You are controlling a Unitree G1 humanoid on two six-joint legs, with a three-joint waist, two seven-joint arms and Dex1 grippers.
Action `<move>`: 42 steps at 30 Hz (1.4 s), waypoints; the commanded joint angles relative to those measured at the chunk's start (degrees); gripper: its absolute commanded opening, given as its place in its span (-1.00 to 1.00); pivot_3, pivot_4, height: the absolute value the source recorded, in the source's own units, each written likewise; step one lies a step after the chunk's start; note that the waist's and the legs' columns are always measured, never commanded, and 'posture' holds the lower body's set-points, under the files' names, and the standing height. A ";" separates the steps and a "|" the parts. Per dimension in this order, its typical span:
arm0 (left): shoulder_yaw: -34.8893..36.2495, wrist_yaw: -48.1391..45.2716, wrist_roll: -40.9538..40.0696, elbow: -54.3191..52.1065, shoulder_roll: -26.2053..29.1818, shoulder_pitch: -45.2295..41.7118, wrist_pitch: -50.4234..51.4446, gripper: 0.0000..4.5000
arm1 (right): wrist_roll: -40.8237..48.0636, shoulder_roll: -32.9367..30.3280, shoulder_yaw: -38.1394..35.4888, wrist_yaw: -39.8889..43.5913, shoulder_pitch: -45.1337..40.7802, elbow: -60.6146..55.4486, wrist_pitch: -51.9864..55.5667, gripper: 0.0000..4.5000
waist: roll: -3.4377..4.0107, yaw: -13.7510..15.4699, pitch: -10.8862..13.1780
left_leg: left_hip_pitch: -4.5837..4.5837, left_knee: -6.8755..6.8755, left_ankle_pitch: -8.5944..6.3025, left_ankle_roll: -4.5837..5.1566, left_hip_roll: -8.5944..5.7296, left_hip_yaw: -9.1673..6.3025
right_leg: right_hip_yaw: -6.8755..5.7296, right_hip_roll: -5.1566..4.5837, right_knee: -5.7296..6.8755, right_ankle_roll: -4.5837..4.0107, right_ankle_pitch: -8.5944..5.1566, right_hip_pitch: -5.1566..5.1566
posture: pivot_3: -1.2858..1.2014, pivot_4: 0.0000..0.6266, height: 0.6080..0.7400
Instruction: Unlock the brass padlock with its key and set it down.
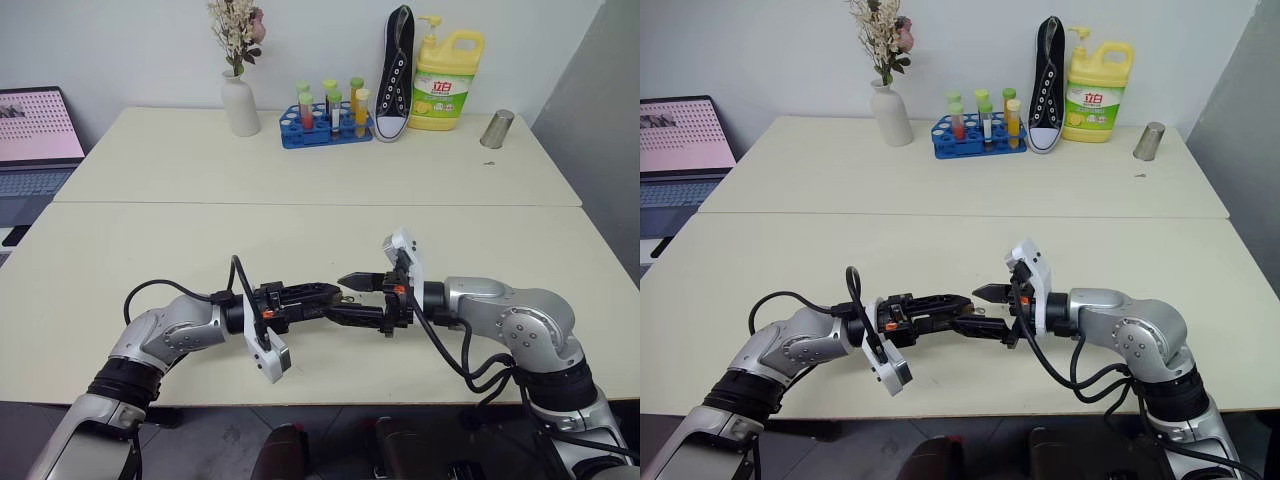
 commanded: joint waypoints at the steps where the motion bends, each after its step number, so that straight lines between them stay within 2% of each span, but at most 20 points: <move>1: 0.39 0.16 -2.14 -1.51 0.23 -0.74 0.38 -0.57 | -0.41 0.63 -0.01 -0.01 -0.95 -0.25 0.11 0.60 | 0.00 0.00 0.00 | 0.00 0.00 0.00 0.00 0.00 0.00 | 0.00 0.00 0.00 0.00 0.00 0.00 | 0.03 -0.52 1.00; 10: 0.36 0.00 -2.54 -2.08 0.24 -0.39 1.08 -0.57 | -0.97 1.08 0.00 0.49 -1.26 -0.25 0.44 -0.87 | 0.00 -0.01 0.00 | 0.00 0.00 0.00 0.00 -0.01 0.00 | 0.01 0.00 0.00 0.00 0.00 0.00 | 0.03 -0.52 1.00; 19: 0.10 -1.27 -3.95 -1.88 0.54 0.35 1.23 -0.57 | -1.26 1.16 0.08 1.75 -1.49 -0.21 0.06 -0.89 | 0.00 0.00 0.00 | 0.00 0.00 0.00 0.00 -0.01 -0.01 | 0.00 0.00 0.00 -0.03 0.02 0.00 | 0.03 -0.52 1.00; 27: -2.42 -5.02 -11.30 -1.36 1.98 1.31 2.16 -0.57 | -1.21 1.30 0.04 2.02 -1.16 -0.64 -0.19 -0.90 | 0.00 -0.02 0.00 | 0.00 0.00 0.00 0.00 0.00 -0.01 | 0.00 0.00 0.01 -0.08 0.05 0.00 | 0.03 -0.52 1.00; 35: 1.19 -7.09 -18.03 -5.24 7.18 7.31 5.03 0.58 | -1.64 1.99 -3.83 -0.16 -1.03 0.91 -1.21 -0.93 | 0.00 -0.13 0.00 | 0.01 0.00 0.00 0.00 0.02 0.00 | 0.01 0.00 0.01 -0.10 0.06 0.00 | 0.03 -0.52 1.00; 40: 1.70 -9.96 -24.78 -8.80 9.48 10.21 10.70 0.61 | -2.07 2.27 -4.66 -0.58 -0.67 0.88 -1.90 -0.93 | 0.00 0.00 0.00 | 0.00 0.00 0.00 0.00 0.01 -0.04 | -0.03 -0.01 0.00 -0.17 0.10 0.00 | 0.03 -0.52 1.00; 42: 1.23 -13.89 -32.31 -10.70 10.89 12.29 18.06 0.61 | -3.41 1.42 -4.65 -0.08 -0.81 1.03 -3.38 -0.93 | 0.01 -0.06 0.01 | 0.01 0.00 0.00 0.00 0.00 -0.02 | 0.00 -0.02 0.00 -0.15 0.09 0.01 | 0.03 -0.52 1.00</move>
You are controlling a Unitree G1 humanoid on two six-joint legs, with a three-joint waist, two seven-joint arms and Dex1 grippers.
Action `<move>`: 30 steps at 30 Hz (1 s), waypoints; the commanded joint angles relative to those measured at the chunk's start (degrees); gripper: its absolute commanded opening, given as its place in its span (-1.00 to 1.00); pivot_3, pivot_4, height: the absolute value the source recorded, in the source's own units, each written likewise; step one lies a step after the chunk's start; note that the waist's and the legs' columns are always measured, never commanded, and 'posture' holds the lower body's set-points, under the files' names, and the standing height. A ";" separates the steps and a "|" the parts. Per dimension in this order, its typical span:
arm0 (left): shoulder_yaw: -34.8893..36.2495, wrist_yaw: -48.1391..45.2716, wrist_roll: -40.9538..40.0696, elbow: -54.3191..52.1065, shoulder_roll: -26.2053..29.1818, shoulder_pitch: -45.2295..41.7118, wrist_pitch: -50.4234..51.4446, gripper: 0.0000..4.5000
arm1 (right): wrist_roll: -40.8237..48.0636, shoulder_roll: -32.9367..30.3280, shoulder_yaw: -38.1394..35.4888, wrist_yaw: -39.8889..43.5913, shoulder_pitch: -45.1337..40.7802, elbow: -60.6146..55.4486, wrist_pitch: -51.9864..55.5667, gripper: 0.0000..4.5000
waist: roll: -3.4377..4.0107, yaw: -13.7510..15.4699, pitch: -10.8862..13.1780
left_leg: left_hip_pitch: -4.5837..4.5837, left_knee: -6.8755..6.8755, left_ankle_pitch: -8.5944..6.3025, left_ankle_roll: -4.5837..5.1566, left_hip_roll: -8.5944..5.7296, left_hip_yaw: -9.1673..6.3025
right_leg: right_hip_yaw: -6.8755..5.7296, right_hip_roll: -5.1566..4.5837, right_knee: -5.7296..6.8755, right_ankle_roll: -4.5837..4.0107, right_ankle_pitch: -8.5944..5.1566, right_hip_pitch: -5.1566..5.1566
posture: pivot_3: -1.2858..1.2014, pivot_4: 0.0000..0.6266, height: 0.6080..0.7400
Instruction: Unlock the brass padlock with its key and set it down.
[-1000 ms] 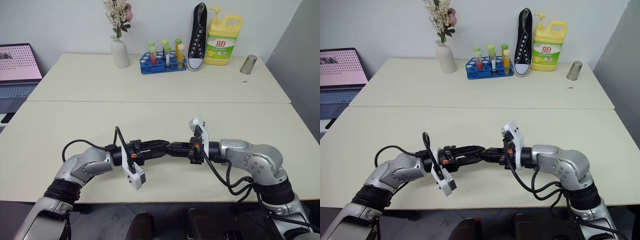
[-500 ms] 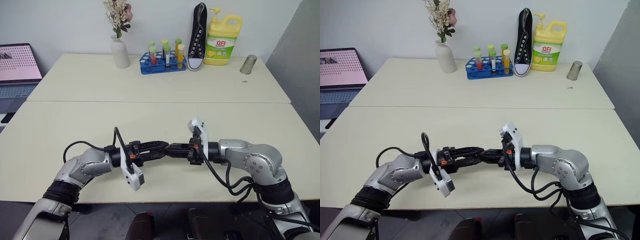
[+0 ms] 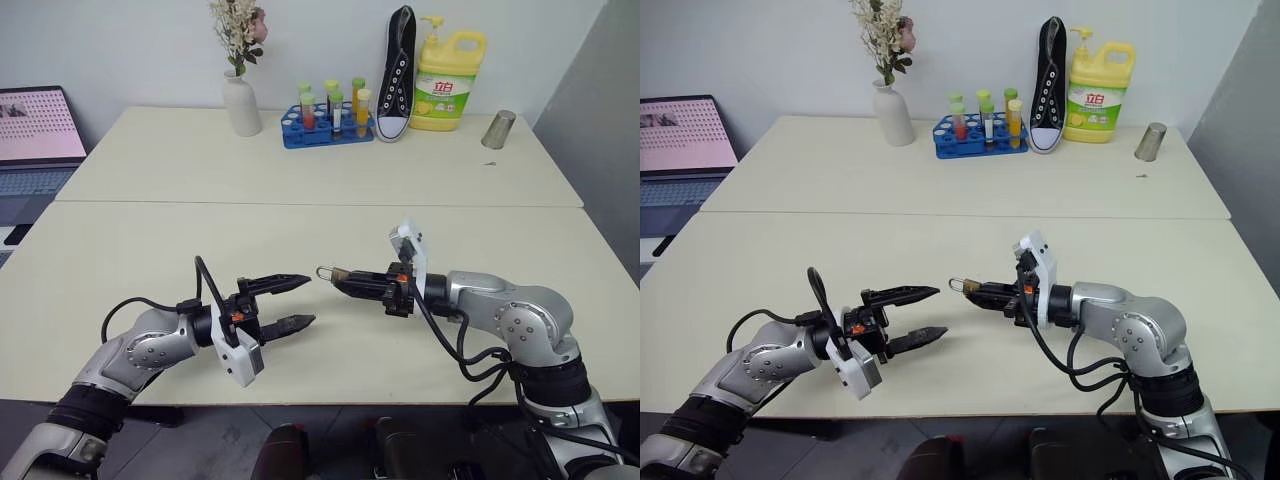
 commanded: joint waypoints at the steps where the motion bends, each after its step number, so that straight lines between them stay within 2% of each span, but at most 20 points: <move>1: 1.30 -5.78 -14.02 -4.84 2.29 2.91 13.40 0.61 | -1.96 -1.25 -1.48 0.79 -0.55 -0.61 -3.38 -0.93 | 0.01 -0.09 0.00 | 0.00 0.00 0.00 0.00 0.01 0.01 | -0.01 0.00 0.00 0.06 -0.04 0.00 | 0.03 -0.52 1.00; 6: 3.71 -14.62 -30.24 -10.02 2.78 1.74 39.97 0.61 | -4.11 -4.05 -2.15 2.68 -0.90 -0.74 -6.39 -0.93 | 0.01 -0.06 0.02 | 0.00 0.01 0.00 0.00 0.02 -0.04 | -0.06 0.05 0.00 0.16 -0.11 -0.01 | 0.03 -0.52 1.00; 11: 6.34 -21.16 -43.00 -13.24 0.41 -4.29 60.41 -0.09 | -4.05 -6.64 -2.28 4.81 0.14 -3.82 -7.67 -0.93 | -0.02 0.02 0.04 | -0.01 0.01 0.00 0.00 0.00 -0.07 | -0.04 0.17 0.00 0.16 -0.11 -0.01 | 0.03 -0.52 1.00; 17: 5.76 -29.05 -44.69 -12.49 -3.16 -12.21 71.35 -0.99 | -1.72 -7.14 -2.88 6.55 0.46 -6.87 -7.18 -0.93 | -0.02 -0.04 0.04 | -0.01 0.02 0.00 0.00 -0.04 -0.01 | -0.02 0.40 -0.03 0.17 -0.12 -0.01 | 0.03 -0.52 1.00; 25: 4.81 -33.03 -41.04 -8.87 -12.01 -17.41 76.16 -1.00 | -0.38 -7.45 -3.10 7.15 0.82 -9.00 -7.71 -0.93 | -0.03 -0.02 0.04 | -0.01 0.03 0.00 0.00 -0.03 -0.04 | 0.04 0.45 -0.02 0.17 -0.12 -0.01 | 0.03 -0.52 1.00; 30: 6.13 -34.19 -40.35 -9.84 -14.01 -16.58 78.00 -1.00 | -0.37 -7.24 -3.23 6.88 0.97 -9.06 -7.91 -0.93 | -0.04 -0.06 0.04 | -0.01 0.03 0.00 0.00 -0.02 -0.05 | 0.10 0.44 -0.02 0.17 -0.12 -0.01 | 0.03 -0.52 1.00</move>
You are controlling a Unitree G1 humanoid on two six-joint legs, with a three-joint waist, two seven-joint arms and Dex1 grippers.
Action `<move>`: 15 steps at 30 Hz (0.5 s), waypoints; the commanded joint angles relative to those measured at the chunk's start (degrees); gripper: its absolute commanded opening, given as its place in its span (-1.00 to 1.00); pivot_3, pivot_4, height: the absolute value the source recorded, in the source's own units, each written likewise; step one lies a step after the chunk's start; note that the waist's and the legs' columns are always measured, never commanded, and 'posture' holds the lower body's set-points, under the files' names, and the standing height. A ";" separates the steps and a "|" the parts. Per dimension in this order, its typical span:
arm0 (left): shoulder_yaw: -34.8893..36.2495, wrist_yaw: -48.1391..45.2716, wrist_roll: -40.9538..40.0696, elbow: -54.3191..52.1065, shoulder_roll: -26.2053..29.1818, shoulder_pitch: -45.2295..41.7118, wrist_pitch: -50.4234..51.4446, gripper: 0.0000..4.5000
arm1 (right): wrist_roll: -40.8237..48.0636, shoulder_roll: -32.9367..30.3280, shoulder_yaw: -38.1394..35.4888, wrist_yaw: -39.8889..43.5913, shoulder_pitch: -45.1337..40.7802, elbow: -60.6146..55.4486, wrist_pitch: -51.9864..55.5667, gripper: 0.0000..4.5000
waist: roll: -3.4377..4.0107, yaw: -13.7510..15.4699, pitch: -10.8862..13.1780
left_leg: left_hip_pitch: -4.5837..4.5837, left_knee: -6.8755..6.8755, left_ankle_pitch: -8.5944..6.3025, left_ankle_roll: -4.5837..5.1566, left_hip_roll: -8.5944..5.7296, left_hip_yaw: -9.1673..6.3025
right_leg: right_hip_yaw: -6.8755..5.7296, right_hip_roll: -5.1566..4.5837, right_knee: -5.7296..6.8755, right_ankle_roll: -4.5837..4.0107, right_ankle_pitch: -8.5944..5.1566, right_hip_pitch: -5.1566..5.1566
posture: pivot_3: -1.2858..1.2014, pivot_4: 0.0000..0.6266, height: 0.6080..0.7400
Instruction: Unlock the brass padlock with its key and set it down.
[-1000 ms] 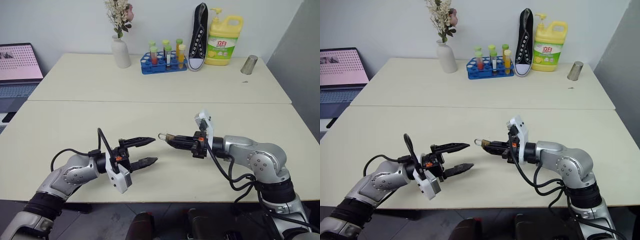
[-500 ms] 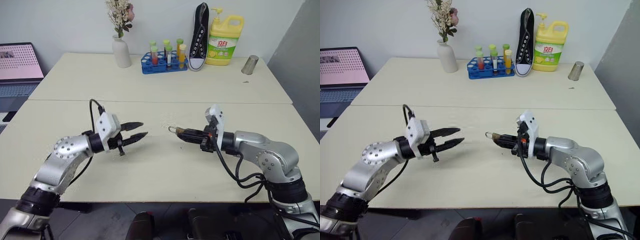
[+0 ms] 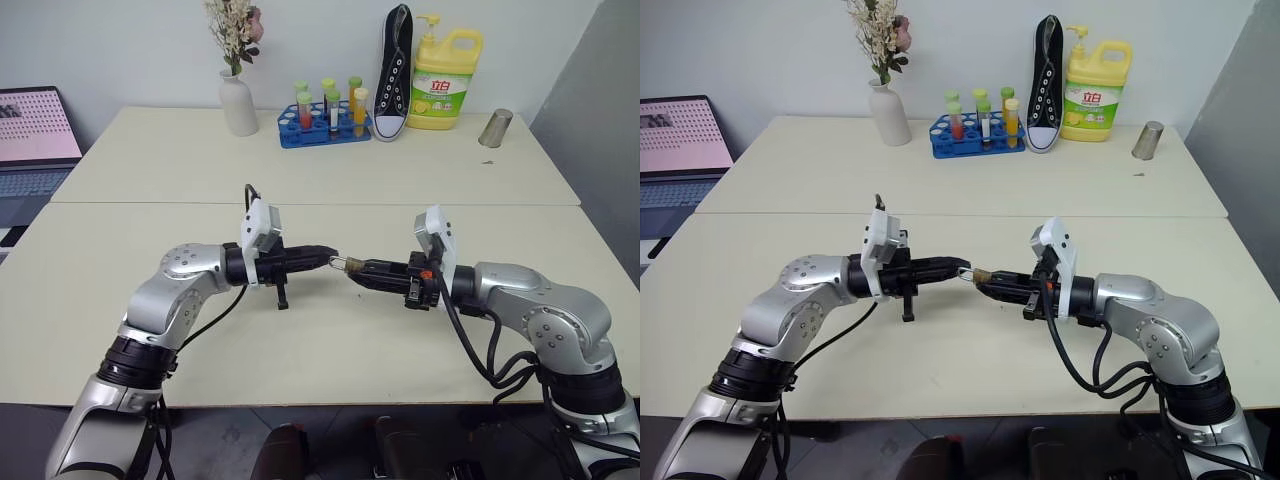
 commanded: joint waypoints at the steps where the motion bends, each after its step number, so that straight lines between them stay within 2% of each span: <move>1: 1.91 -0.49 0.28 -1.47 -0.79 -0.34 1.12 -1.00 | 0.92 0.08 -1.39 0.30 -0.18 -2.29 -1.64 -0.93 | 0.00 0.01 0.00 | 0.00 0.00 0.00 0.00 0.00 -0.02 | -0.01 0.00 0.00 0.00 0.00 0.00 | 0.03 -0.52 1.00; 15: 4.57 0.07 -1.21 -5.49 -3.08 1.96 6.29 -1.00 | -0.53 -0.52 -0.46 1.26 -0.32 -0.73 -2.63 -0.93 | 0.00 0.06 0.00 | 0.00 0.00 0.00 0.00 -0.01 0.00 | 0.02 -0.01 0.00 0.00 0.00 0.00 | 0.03 -0.52 1.00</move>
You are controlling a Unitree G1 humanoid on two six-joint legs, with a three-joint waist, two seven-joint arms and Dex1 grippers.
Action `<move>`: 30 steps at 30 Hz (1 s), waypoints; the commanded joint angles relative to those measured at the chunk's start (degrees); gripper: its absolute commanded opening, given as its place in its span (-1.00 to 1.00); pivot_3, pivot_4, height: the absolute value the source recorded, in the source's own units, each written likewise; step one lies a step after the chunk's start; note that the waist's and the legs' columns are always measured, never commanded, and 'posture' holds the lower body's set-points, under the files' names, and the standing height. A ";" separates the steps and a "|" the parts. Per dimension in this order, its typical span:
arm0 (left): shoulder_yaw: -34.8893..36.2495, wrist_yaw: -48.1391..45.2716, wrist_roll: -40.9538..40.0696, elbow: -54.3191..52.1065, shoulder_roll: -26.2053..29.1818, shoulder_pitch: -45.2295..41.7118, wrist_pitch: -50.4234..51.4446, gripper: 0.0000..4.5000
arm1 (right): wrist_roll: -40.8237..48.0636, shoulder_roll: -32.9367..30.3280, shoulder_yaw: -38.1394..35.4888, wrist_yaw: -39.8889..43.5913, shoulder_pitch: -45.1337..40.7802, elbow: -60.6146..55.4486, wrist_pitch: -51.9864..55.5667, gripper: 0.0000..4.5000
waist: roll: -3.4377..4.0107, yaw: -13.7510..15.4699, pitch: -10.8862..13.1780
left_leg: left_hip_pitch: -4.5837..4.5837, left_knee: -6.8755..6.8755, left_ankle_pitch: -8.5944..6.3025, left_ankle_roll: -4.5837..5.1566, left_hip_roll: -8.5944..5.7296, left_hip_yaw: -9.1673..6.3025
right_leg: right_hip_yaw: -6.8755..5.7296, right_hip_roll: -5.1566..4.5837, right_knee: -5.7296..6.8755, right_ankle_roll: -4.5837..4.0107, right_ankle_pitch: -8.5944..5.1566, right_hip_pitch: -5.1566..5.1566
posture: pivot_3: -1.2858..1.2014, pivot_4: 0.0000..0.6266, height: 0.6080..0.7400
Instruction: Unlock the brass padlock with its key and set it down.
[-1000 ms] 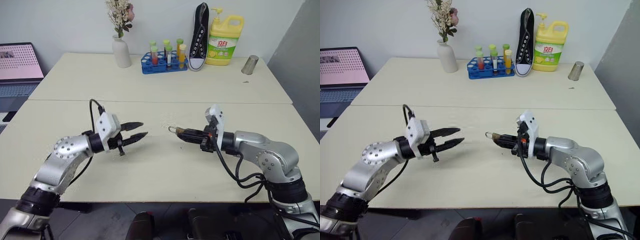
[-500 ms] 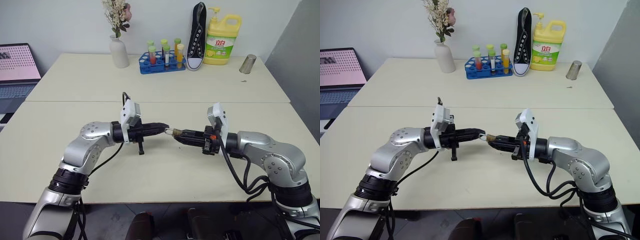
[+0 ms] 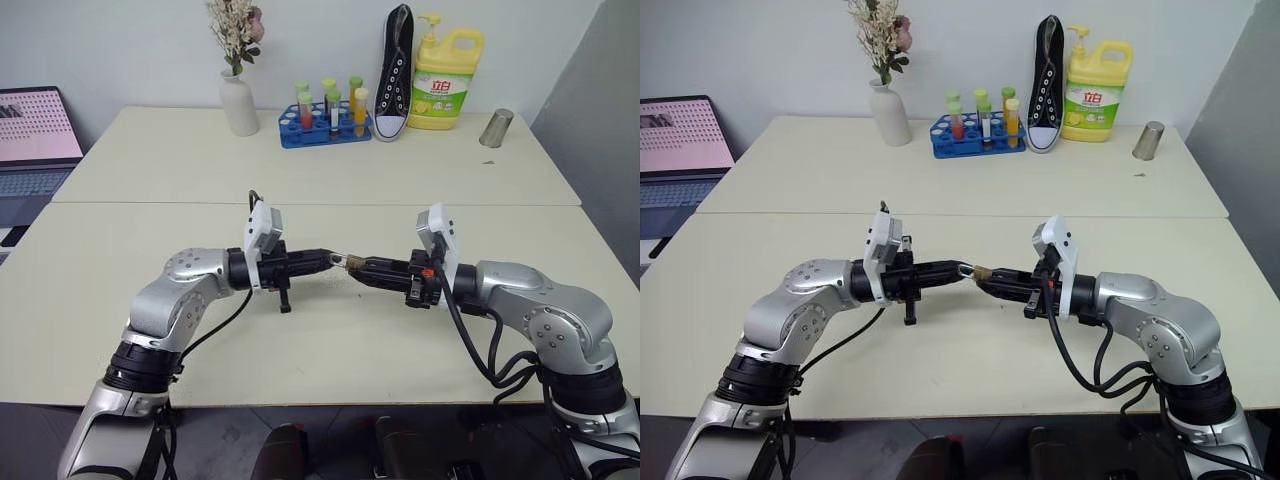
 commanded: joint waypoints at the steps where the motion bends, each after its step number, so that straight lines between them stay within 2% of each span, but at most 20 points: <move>1: 1.93 0.11 -0.89 -2.73 -0.65 0.16 0.76 -1.00 | -0.27 -0.38 -0.28 0.71 -0.31 -0.78 -1.50 -0.93 | 0.00 0.00 0.00 | 0.00 0.00 0.00 0.00 0.00 0.00 | 0.00 0.00 0.00 0.00 0.00 0.00 | 0.03 -0.52 1.00; 19: 3.61 -0.21 -2.95 -7.25 -1.10 2.17 6.14 -1.00 | -2.25 -0.62 0.22 1.60 0.17 -0.01 -1.81 -0.93 | 0.00 -0.01 0.00 | 0.00 0.00 0.00 0.00 0.01 -0.01 | 0.00 0.00 0.00 0.00 0.00 0.00 | 0.03 -0.52 1.00; 30: 6.71 0.73 -8.45 -11.25 0.00 2.72 12.76 -1.00 | -3.24 -0.53 0.80 2.10 0.48 0.08 -1.95 -0.93 | 0.00 -0.01 0.00 | 0.01 0.00 0.00 0.00 0.01 -0.02 | -0.01 0.00 0.00 0.00 0.00 0.00 | 0.03 -0.52 1.00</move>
